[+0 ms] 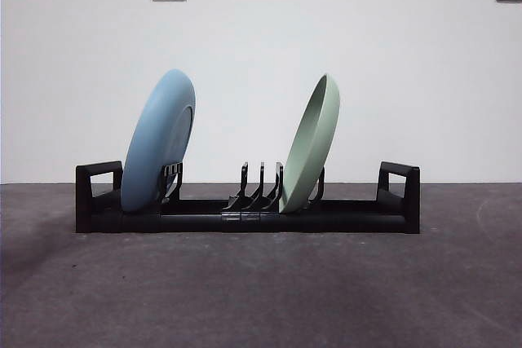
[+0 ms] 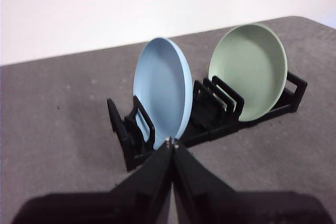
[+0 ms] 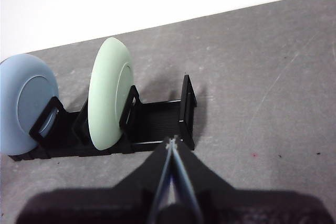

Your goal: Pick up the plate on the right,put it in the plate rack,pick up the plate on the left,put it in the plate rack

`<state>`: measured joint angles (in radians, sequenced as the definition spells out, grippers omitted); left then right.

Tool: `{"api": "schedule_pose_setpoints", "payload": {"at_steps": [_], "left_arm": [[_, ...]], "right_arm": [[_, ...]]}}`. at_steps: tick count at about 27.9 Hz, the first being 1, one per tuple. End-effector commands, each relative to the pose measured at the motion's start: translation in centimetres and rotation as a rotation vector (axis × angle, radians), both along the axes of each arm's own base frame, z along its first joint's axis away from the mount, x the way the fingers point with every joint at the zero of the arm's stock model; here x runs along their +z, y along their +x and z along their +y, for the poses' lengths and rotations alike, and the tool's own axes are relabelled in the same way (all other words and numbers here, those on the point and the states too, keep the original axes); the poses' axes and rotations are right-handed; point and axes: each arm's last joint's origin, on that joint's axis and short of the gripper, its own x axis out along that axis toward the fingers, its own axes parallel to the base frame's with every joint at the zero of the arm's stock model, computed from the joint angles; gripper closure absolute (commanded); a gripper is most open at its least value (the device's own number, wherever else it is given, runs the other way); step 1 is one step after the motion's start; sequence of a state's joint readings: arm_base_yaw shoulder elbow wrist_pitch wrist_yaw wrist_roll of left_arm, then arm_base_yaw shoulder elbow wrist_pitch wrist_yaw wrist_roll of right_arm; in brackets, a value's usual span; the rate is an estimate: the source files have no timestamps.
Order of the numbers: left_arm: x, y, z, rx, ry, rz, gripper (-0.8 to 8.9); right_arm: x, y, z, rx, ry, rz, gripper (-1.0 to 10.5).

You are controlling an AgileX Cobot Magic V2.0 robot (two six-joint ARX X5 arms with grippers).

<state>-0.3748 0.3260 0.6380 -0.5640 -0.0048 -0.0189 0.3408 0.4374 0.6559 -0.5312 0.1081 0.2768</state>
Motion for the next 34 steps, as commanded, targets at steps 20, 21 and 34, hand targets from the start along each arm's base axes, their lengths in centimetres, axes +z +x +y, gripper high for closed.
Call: {"api": "schedule_pose_setpoints", "payload": {"at_steps": [20, 21, 34], "left_arm": [[-2.6, -0.6, 1.0, 0.084, 0.077, 0.002, 8.17], [-3.2, -0.4, 1.2, 0.107, 0.078, -0.018, 8.17], [-10.8, 1.3, 2.4, 0.302, 0.042, -0.160, 8.17]], "right_arm": [[-0.2, 0.1, 0.0, -0.008, 0.013, 0.011, 9.5], [-0.2, 0.1, 0.0, -0.008, 0.013, 0.011, 9.5], [-0.2, 0.1, 0.0, -0.009, 0.012, 0.011, 9.5]]}}
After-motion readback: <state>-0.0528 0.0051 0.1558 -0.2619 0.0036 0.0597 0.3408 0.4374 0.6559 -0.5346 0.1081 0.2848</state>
